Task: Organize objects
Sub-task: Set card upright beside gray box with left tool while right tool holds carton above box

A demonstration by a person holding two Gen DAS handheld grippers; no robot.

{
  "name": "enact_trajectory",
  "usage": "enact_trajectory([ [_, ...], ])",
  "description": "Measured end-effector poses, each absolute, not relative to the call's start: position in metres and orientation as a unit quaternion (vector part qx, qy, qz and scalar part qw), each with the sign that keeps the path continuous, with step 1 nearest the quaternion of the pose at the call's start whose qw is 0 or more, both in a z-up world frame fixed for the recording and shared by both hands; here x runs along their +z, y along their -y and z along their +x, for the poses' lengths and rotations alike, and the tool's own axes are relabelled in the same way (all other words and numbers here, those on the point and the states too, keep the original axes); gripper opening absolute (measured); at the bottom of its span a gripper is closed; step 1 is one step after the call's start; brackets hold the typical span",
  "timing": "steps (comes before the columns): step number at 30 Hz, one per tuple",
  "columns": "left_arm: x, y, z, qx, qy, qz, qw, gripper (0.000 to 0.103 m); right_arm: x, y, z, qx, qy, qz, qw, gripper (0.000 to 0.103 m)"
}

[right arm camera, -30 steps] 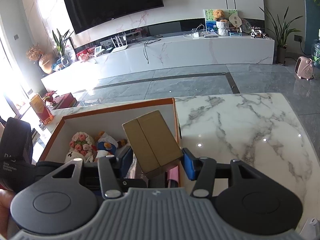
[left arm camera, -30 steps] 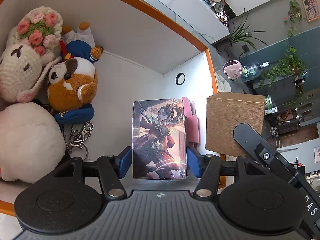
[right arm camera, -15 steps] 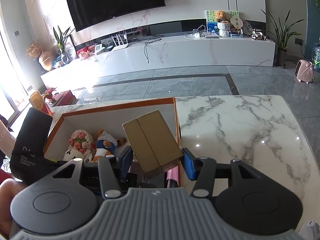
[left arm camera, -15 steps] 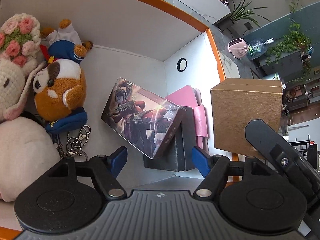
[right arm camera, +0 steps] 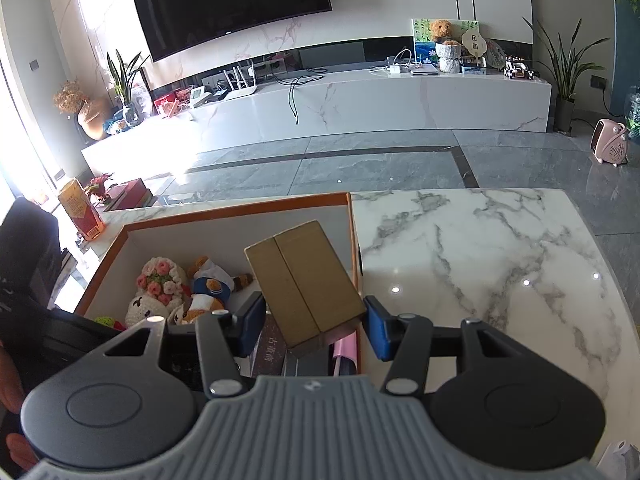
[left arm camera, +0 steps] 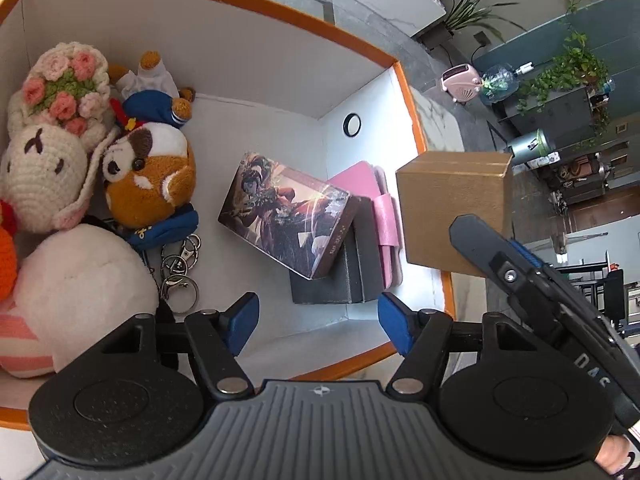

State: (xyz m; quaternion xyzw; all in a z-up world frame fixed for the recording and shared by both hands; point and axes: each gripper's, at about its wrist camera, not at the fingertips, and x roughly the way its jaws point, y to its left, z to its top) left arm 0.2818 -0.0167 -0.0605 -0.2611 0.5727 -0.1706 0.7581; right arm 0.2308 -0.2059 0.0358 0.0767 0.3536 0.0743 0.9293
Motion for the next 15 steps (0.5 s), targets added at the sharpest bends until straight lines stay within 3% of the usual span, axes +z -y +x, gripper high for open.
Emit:
enact_trajectory([
  [8,-0.044,0.007,0.298,-0.119,-0.514,-0.307,0.792,0.071,0.042,0.204,0.23,0.06,-0.339,0.079,0.936,0.055],
  [15,-0.068,0.023,0.327,-0.066,-0.523,-0.312,0.79,0.071,0.047,0.205,0.23,0.051,-0.331,0.075,0.939,0.055],
])
